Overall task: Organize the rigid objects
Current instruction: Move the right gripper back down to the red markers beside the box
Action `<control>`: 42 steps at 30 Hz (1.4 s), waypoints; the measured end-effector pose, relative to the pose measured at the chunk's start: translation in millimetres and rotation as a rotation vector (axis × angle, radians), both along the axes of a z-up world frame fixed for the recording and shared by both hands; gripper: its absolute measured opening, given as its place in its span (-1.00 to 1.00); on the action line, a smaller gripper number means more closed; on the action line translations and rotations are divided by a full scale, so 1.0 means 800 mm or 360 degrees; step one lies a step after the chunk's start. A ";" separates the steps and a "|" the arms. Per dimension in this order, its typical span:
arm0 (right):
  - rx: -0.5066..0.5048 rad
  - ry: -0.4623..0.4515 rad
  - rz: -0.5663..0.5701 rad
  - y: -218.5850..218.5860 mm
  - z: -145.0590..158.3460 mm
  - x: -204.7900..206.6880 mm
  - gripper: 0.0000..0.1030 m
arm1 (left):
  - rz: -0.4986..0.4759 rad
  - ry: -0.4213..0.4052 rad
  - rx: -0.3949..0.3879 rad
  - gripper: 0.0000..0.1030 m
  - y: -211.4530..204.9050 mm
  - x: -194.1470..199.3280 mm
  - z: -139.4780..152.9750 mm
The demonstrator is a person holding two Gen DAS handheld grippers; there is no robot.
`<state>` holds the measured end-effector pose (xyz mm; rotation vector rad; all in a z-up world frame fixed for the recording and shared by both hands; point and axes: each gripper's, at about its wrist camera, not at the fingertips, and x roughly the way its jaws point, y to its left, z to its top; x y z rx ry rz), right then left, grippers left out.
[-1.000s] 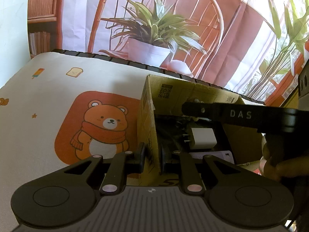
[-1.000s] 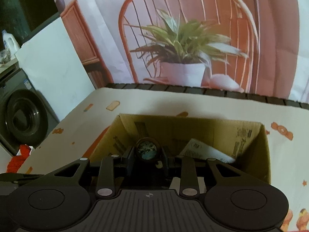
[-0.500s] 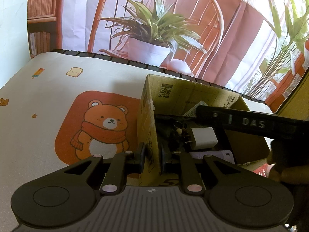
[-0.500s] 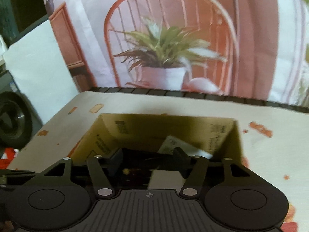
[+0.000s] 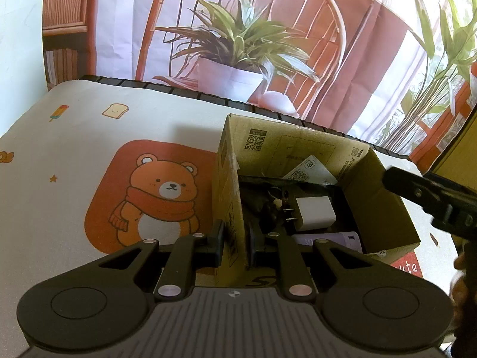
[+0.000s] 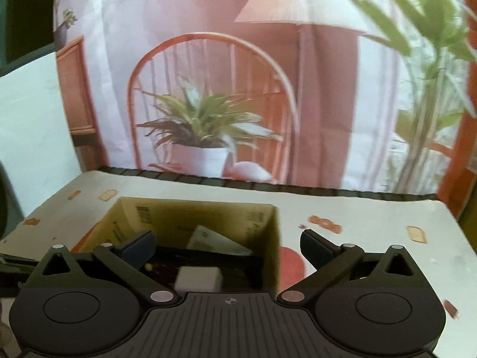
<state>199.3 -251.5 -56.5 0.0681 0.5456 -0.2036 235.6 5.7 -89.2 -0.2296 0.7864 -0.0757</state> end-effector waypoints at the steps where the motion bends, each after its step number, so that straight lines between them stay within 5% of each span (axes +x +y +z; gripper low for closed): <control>1: -0.0003 -0.0006 -0.0018 -0.001 -0.001 -0.005 0.99 | 0.0000 0.0000 0.0000 -0.66 0.000 0.000 0.000; 17: 0.0053 0.0068 -0.0120 -0.012 -0.040 -0.075 0.99 | -0.0001 0.0000 0.0000 -0.66 0.000 0.000 0.000; 28: 0.0072 0.0202 0.0000 0.013 -0.073 -0.086 0.99 | -0.0003 -0.0001 0.0003 -0.66 0.001 0.001 0.000; 33: 0.0111 0.0251 0.0112 0.025 -0.084 -0.079 0.64 | -0.0001 -0.0001 0.0001 -0.66 0.001 0.000 0.000; 38: 0.0199 0.0314 0.0263 0.041 -0.097 -0.068 0.07 | -0.0003 -0.0001 0.0002 -0.66 0.001 0.000 0.000; 42: 0.0273 0.0349 0.0360 0.053 -0.102 -0.060 -0.14 | -0.0003 -0.0001 0.0002 -0.65 0.001 0.001 0.000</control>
